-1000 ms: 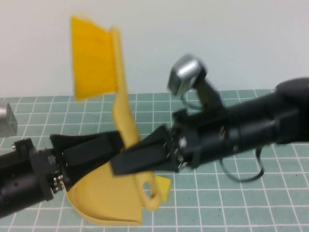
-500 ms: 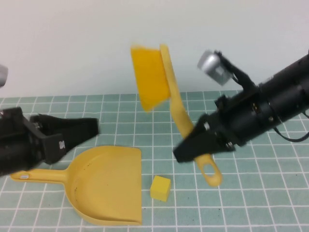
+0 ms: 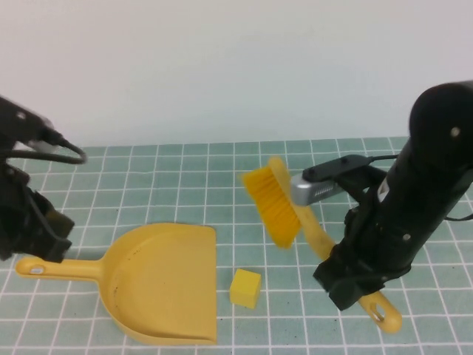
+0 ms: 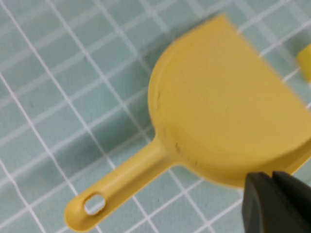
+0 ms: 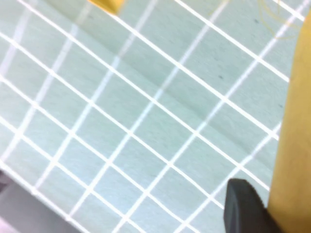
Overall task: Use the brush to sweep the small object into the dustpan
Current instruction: Pick up the dustpan from the table
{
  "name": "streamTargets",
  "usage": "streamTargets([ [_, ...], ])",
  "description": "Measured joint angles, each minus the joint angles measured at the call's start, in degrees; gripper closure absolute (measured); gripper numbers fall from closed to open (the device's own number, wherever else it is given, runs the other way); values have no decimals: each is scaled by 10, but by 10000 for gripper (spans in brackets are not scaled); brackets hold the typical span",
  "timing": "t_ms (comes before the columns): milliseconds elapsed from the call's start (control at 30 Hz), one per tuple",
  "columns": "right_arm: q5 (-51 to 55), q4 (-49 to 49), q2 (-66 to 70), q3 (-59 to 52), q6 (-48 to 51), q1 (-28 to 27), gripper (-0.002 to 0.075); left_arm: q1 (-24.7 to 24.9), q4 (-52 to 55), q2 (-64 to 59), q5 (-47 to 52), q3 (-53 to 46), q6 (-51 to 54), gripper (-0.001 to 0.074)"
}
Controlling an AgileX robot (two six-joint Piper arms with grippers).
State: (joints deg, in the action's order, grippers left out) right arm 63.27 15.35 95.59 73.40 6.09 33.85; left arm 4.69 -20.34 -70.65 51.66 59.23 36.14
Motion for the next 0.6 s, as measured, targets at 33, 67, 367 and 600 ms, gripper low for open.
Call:
streamTargets([
  [33, 0, -12, 0, 0, -11, 8, 557, 0, 4, -14, -2, 0, 1, 647],
  [67, -1, -21, 0, 0, -21, 14, 557, 1, 9, -31, -3, 0, 1, 589],
  [367, -11, -59, 0, 0, -51, 25, 557, 117, 261, -134, -31, 0, -18, 118],
  [600, -5, -70, 0, 0, -53, 25, 557, 146, 375, -175, -59, 0, -37, 118],
])
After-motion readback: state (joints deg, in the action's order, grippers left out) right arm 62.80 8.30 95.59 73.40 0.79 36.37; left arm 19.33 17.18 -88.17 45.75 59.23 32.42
